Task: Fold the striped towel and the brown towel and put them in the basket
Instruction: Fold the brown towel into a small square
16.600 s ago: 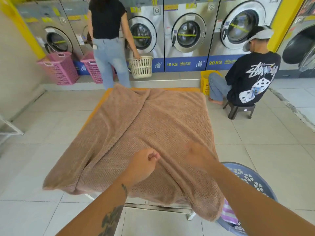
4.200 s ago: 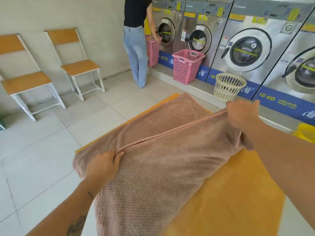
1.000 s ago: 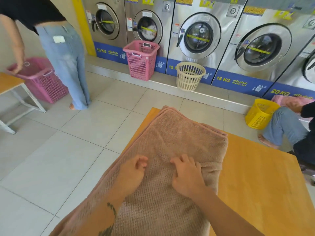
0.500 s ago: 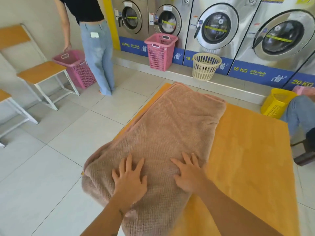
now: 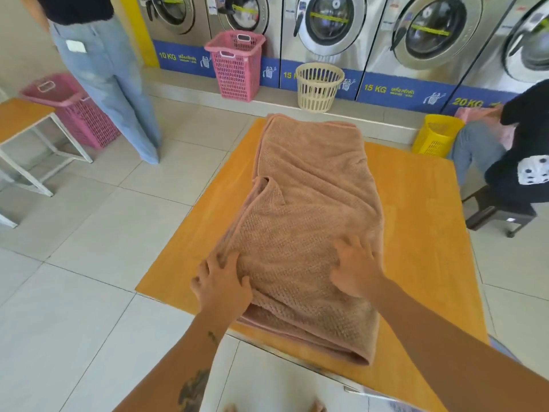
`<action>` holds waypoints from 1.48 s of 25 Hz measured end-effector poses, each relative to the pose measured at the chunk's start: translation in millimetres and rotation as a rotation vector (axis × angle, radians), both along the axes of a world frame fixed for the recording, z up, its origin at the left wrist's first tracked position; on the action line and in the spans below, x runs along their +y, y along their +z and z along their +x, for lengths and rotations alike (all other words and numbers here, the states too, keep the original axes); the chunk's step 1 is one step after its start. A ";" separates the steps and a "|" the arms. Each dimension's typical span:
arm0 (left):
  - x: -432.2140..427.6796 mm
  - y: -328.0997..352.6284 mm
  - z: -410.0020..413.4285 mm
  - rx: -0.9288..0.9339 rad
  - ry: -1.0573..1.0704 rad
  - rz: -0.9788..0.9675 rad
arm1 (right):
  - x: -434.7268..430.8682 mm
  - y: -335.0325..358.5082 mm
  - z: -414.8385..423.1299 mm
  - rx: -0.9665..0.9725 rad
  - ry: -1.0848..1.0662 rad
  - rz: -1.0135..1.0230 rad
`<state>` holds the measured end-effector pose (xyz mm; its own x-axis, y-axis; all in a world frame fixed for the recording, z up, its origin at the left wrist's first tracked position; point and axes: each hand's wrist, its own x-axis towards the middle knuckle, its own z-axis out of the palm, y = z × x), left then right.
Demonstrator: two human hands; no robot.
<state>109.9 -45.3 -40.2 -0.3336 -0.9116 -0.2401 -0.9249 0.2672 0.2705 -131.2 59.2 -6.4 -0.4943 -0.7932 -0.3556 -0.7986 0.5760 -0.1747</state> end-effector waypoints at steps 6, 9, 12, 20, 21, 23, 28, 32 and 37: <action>-3.5 5.5 32.4 0.235 -0.109 -0.059 | 27.3 -7.5 102.8 -0.105 -0.030 -0.160; 2.1 9.7 42.6 0.325 -0.184 -0.113 | 42.6 -7.7 132.4 -0.043 0.044 -0.047; 3.1 13.7 51.4 0.367 -0.235 -0.137 | 56.9 -13.4 143.1 0.165 0.067 0.073; 3.1 20.6 65.2 0.533 -0.256 0.316 | 64.1 -11.6 166.4 0.300 0.012 -0.034; 2.3 23.5 65.8 0.567 -0.225 0.294 | 63.2 -11.3 167.9 0.280 0.002 -0.019; -2.0 34.7 66.6 0.694 -0.080 0.286 | 59.9 -8.2 168.5 0.272 -0.023 -0.040; -20.8 54.8 71.9 1.014 0.294 0.640 | 41.4 -2.2 177.3 0.259 0.038 -0.140; -18.8 56.4 74.3 1.100 0.364 0.799 | 18.3 8.7 179.3 0.229 0.008 -0.160; -17.4 21.8 82.6 0.820 0.234 0.638 | 1.1 10.2 194.4 0.020 0.105 -0.017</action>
